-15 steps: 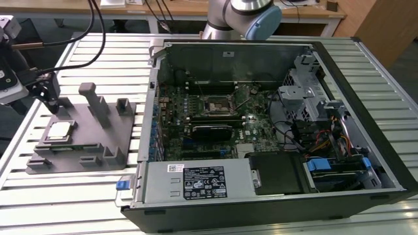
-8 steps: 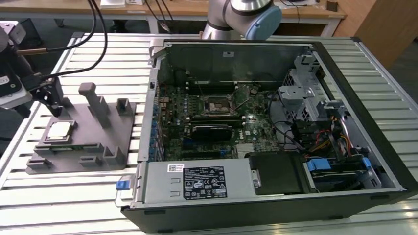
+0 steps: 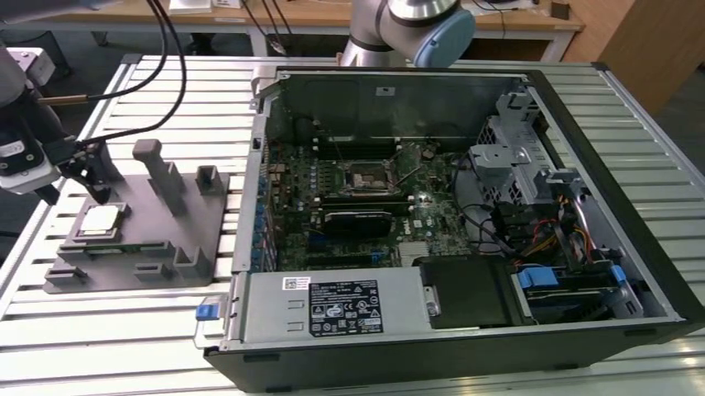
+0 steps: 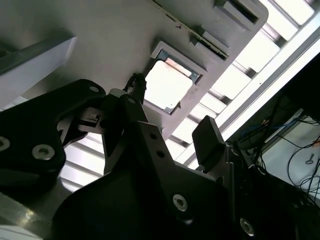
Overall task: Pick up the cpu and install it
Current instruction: 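Pick up the cpu and move it towards the insertion slot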
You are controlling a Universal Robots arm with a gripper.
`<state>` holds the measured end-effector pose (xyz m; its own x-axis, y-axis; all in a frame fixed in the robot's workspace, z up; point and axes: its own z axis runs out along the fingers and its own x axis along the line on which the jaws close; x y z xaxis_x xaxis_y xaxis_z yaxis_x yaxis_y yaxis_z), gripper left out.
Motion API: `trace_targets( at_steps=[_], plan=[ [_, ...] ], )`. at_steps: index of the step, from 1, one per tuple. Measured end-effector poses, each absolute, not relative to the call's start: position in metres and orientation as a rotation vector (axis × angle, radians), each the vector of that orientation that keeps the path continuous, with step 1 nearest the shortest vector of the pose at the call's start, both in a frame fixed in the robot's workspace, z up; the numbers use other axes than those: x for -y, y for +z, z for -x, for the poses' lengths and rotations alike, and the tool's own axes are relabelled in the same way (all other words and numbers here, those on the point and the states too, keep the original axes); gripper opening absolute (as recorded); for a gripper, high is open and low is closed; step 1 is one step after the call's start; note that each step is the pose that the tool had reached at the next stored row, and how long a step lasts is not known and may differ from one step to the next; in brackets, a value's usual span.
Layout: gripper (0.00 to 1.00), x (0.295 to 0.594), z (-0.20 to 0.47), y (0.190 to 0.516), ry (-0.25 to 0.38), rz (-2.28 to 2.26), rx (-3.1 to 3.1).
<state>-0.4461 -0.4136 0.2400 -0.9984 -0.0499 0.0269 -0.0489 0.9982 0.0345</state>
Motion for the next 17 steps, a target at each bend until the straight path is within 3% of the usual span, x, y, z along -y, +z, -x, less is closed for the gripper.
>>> trace_targets(
  at_steps=[17],
  plan=[
    [0.64, 0.414, 0.446, 0.224, -0.052, -0.076, 3.116]
  ],
)
